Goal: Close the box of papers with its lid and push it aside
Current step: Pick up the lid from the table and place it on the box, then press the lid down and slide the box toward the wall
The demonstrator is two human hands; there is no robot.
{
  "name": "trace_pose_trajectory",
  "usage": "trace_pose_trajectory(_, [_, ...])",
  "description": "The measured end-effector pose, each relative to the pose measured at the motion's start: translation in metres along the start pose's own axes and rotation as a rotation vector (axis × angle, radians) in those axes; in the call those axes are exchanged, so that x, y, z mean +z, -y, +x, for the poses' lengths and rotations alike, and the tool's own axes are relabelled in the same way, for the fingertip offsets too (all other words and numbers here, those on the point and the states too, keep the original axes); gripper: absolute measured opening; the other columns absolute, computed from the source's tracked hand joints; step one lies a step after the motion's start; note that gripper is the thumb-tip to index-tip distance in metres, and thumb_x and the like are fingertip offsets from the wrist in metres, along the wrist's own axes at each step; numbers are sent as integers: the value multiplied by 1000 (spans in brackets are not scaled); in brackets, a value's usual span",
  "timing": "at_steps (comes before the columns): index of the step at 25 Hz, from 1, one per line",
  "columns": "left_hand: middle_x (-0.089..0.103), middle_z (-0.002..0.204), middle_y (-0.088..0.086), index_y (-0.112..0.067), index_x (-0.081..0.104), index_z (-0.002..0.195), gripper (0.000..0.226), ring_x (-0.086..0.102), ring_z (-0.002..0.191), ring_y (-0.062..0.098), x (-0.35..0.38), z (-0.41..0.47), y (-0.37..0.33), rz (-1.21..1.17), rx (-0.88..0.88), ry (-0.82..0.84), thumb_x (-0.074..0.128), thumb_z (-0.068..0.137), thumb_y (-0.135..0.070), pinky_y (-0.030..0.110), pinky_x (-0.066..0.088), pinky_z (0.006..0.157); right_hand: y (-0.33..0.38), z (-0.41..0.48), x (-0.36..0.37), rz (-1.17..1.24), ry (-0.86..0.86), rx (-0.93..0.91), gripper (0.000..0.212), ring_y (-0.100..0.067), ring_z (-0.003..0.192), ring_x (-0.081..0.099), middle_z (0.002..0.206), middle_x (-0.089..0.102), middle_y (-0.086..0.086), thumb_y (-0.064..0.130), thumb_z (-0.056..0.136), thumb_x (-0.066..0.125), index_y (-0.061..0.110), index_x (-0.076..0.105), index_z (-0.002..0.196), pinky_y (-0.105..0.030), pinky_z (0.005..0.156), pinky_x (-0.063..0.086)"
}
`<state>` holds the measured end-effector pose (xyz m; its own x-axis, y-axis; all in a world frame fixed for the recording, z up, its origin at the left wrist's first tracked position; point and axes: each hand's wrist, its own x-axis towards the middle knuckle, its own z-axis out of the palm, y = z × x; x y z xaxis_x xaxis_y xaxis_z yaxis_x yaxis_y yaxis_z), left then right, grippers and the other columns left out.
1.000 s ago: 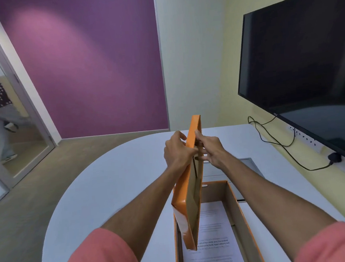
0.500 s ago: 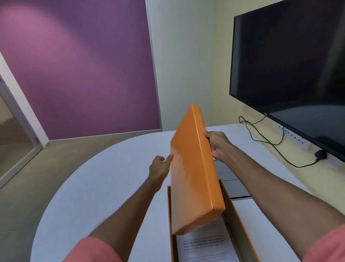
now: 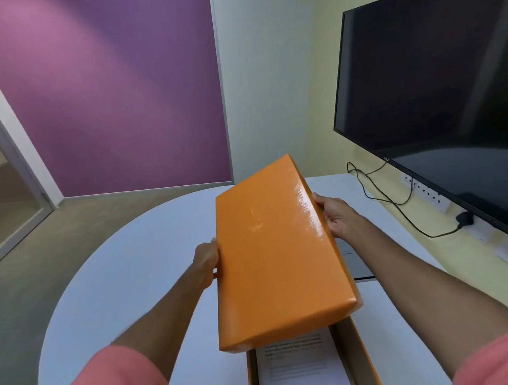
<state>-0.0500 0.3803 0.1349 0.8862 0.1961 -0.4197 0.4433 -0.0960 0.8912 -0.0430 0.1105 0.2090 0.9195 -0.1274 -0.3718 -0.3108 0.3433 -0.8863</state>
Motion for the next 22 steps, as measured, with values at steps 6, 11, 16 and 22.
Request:
trace_pose_trajectory(6, [57,133,11,-18,51,133,37,58,111,30,2,4,18,-71,130,-16,46,100,-34,49,49,94,-31,-2,-22,-243,-115,-116,34,-26,70,64,86,67,-9,43,93,55,13,66,105,-35,68,55])
trace_pose_trajectory(11, [59,122,5,-18,49,136,39,58,102,25,21,4,34,-97,152,-23,42,100,-31,37,49,86,-69,-2,-45,-354,-34,-116,62,-28,97,65,123,59,-9,34,86,68,32,38,141,-37,68,56])
trace_pose_trajectory(16, [60,132,11,-20,49,137,39,62,107,30,38,10,68,-37,99,-6,39,101,-29,41,52,95,-105,4,-71,-431,28,-15,74,-26,99,65,128,57,-8,23,85,71,38,31,144,-36,66,56])
trace_pose_trajectory(22, [51,143,12,-18,42,144,45,57,122,36,51,14,95,60,9,-12,35,103,-33,51,46,103,-131,21,-87,-496,25,64,75,-27,106,63,133,55,-9,23,84,72,36,30,145,-40,78,56])
